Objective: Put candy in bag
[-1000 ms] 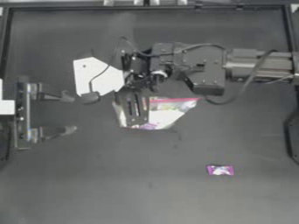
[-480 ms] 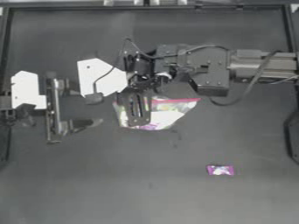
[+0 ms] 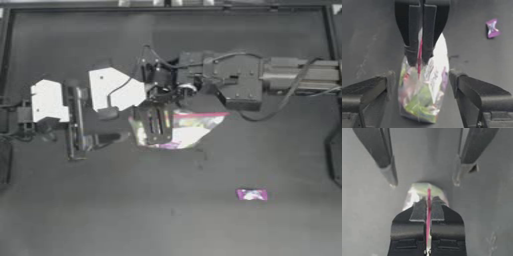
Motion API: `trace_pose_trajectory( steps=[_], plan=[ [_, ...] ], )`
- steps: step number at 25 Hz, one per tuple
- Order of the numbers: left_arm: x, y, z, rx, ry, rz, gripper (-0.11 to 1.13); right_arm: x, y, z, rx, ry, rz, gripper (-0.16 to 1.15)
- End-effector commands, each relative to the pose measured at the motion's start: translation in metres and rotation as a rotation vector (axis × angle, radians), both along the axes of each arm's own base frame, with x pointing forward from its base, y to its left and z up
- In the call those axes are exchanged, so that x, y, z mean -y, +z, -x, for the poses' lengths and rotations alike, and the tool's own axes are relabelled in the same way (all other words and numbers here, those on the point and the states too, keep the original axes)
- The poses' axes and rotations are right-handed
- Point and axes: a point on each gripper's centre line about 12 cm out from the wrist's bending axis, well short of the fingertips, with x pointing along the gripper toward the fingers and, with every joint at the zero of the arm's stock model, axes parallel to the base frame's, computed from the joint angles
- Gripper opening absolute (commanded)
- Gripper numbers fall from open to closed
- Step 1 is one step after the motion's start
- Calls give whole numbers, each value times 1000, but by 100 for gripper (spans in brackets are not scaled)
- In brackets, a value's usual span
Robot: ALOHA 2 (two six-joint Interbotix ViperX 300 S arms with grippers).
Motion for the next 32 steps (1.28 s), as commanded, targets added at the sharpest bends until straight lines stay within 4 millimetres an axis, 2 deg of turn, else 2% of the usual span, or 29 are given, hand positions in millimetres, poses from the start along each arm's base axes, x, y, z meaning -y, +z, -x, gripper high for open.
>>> trace_pose_trajectory(
  steps=[1,10,18,32],
  plan=[
    [-2,9,-8,34,1,-9,96,-2,31,6,70,3,9,6],
    [-6,9,-10,45,12,-11,94,-2,32,6,71,4,12,6],
    [-8,5,-10,34,18,-9,80,-1,32,5,79,4,15,6],
    [-10,2,-12,40,25,-10,79,-2,31,5,78,3,8,6]
  ],
)
